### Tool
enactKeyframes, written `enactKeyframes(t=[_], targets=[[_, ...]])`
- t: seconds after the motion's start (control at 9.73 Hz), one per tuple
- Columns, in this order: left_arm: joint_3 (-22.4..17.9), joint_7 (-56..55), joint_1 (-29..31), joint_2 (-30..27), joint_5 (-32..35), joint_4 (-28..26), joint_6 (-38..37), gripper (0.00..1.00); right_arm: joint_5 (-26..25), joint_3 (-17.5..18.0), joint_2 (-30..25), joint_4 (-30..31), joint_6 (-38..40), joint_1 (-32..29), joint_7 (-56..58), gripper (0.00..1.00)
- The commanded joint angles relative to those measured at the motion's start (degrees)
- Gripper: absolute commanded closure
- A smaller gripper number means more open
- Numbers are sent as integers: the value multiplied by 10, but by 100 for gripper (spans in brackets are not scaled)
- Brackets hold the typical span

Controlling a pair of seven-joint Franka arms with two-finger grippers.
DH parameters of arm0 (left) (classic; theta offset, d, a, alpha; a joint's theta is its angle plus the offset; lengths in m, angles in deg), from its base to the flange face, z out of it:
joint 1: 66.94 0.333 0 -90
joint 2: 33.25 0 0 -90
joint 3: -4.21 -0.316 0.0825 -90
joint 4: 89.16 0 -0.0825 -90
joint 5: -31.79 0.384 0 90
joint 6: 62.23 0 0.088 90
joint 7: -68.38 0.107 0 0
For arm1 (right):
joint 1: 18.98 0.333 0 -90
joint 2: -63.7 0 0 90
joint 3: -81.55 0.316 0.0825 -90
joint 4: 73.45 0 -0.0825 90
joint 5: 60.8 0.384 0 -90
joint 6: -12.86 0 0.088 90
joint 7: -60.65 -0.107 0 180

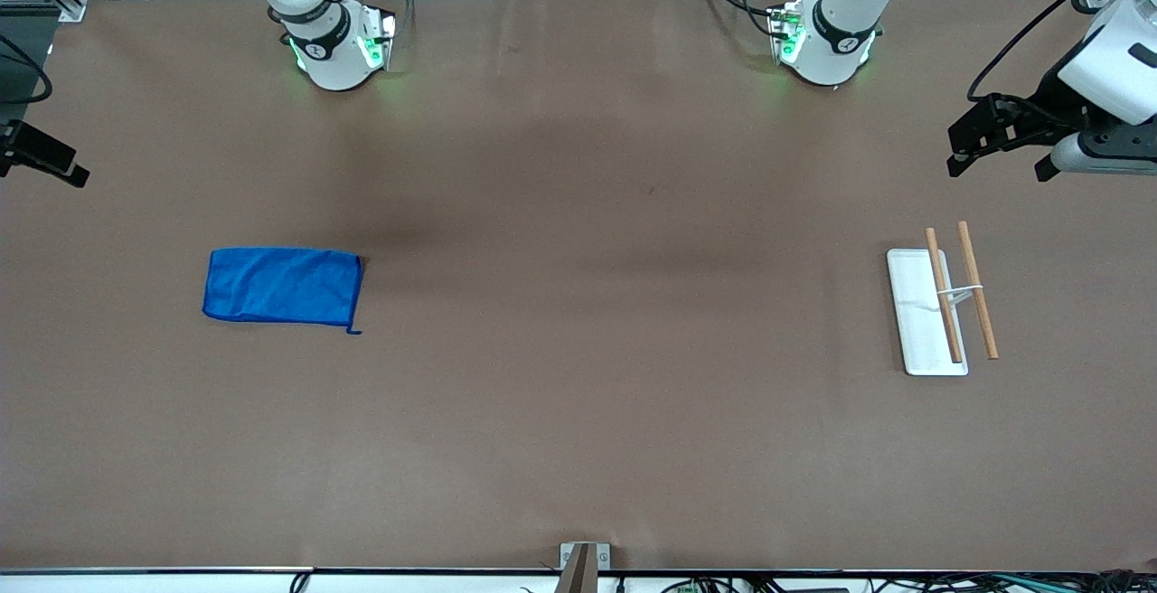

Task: Right arm passes towel to left arm to hang
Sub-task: 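Reach the right gripper down to the blue towel's edge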

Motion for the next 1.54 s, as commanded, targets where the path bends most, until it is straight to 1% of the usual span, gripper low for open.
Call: enactKeyframes(t=[0.0, 0.72, 0.92, 1.03, 1.13, 1.34, 1.44], targets=[[2, 0, 2, 6, 4, -13, -4, 0, -11, 1, -10, 7, -1, 2, -2, 0], [2, 6, 1, 7, 4, -13, -5, 0, -12, 1, -10, 7, -2, 3, 6, 0], [2, 7, 2, 8, 4, -13, -4, 0, -11, 2, 0, 16, -9, 5, 7, 0], [2, 7, 1, 8, 4, -13, -4, 0, -11, 2, 24, 31, -31, 16, 7, 0], [2, 7, 2, 8, 4, -13, -4, 0, -10, 2, 37, 67, -70, 17, 7, 0], [2, 7, 1, 8, 5, -10, -4, 0, -9, 2, 65, 146, -159, 15, 16, 0], [6, 7, 0, 8, 5, -9, -4, 0, -10, 2, 88, 187, -223, 13, 34, 0]])
